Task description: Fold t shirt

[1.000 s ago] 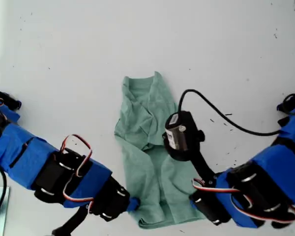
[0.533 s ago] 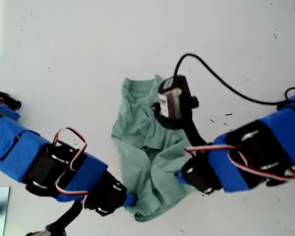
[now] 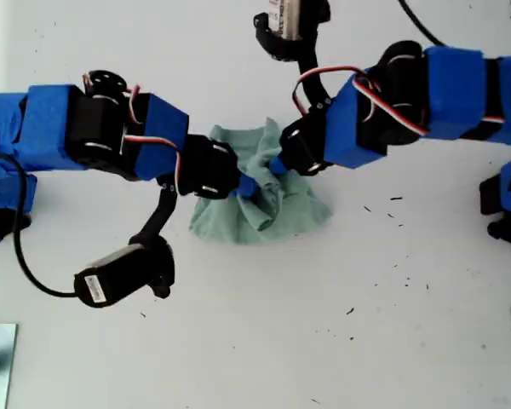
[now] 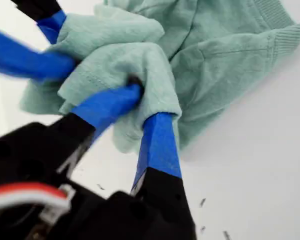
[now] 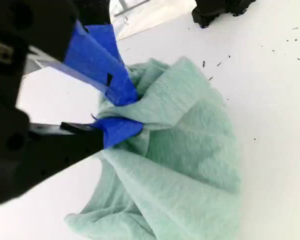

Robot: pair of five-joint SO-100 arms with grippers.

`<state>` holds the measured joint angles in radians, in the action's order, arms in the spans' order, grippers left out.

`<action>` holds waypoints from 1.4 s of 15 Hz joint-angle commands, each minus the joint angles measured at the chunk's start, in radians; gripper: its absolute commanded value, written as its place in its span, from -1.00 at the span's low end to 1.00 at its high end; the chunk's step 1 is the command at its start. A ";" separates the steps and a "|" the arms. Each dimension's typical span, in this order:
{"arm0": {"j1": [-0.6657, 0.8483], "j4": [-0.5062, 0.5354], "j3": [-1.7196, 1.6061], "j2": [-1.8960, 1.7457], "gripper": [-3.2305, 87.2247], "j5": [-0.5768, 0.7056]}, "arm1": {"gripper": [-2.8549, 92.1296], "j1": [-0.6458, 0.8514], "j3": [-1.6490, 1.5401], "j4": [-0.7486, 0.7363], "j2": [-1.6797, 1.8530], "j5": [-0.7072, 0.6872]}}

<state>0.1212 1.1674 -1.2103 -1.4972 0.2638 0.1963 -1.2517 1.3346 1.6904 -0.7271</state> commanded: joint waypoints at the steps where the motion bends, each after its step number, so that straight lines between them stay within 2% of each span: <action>1: 0.135 -0.052 -0.146 -0.207 -0.21 0.058 | 0.00 0.129 -0.054 -0.069 0.150 -0.138; 3: 0.285 -0.114 -0.405 -0.399 -0.18 0.098 | -0.22 0.295 -0.282 -0.164 0.328 -0.137; 5: 0.402 -0.189 -0.696 -0.667 -0.20 0.112 | -0.31 0.431 -0.474 -0.201 0.520 -0.133; 9: 0.483 -0.225 -1.095 -1.089 -0.24 0.092 | -0.40 0.482 -0.724 -0.189 0.776 -0.100; 11: 0.442 -0.245 -1.321 -1.328 -0.32 0.035 | -0.40 0.463 -0.908 -0.176 0.963 -0.061; 13: 0.333 -0.265 -1.585 -1.644 -0.51 -0.077 | -0.46 0.408 -1.195 -0.176 1.255 0.023; 14: 0.279 -0.264 -1.732 -1.858 -0.68 -0.127 | -0.59 0.374 -1.358 -0.163 1.433 0.080; 15: 0.230 -0.196 -1.868 -2.108 -0.75 -0.198 | -0.69 0.337 -1.494 -0.104 1.615 0.152; 16: 0.196 -0.144 -1.905 -2.075 -0.77 -0.261 | -0.73 0.305 -1.617 -0.023 1.810 0.213; 18: 0.097 -0.132 -1.988 -2.108 -0.69 -0.249 | -0.78 0.341 -1.807 0.020 1.818 0.383; 19: 0.051 -0.133 -2.031 -2.105 -0.67 -0.279 | -0.76 0.360 -1.850 0.012 1.784 0.313; 20: 0.014 -0.130 -2.023 -2.102 -0.66 -0.192 | -0.76 0.341 -1.850 0.012 1.815 0.267; 21: -0.025 -0.129 -2.025 -2.105 -0.66 -0.187 | -0.76 0.327 -1.847 0.020 1.813 0.043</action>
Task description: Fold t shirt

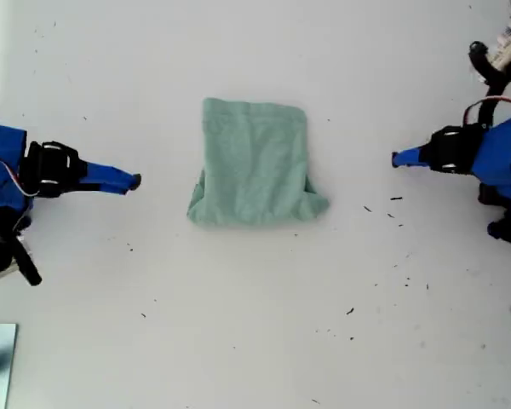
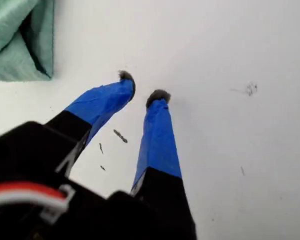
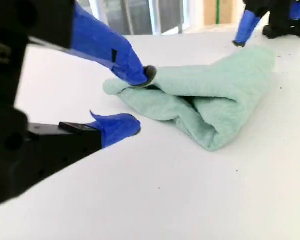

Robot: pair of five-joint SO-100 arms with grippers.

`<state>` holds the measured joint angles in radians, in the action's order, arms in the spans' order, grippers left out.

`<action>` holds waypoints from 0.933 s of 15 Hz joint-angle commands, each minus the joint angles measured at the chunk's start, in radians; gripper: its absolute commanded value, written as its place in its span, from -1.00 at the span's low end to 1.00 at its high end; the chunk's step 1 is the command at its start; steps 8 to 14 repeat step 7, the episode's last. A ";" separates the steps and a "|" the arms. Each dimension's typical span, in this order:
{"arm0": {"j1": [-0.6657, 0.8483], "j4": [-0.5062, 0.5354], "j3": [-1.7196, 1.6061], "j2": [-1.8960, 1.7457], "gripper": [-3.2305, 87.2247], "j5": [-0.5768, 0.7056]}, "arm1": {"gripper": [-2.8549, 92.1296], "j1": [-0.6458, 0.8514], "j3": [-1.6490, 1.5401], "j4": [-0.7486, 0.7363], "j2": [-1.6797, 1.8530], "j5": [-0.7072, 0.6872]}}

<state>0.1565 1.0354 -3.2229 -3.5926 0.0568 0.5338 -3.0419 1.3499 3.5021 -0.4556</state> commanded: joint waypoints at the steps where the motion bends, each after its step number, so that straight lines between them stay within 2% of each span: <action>1: -0.091 0.003 -0.012 -0.009 -0.66 0.020 | -0.77 -0.014 -0.057 0.005 0.002 -0.345; 5: -0.144 0.002 -0.014 -0.009 -0.66 0.021 | -0.78 -0.015 -0.057 0.005 0.002 -0.342; 14: -0.144 0.002 -0.014 -0.009 -0.66 0.021 | -0.78 -0.015 -0.057 0.005 0.002 -0.342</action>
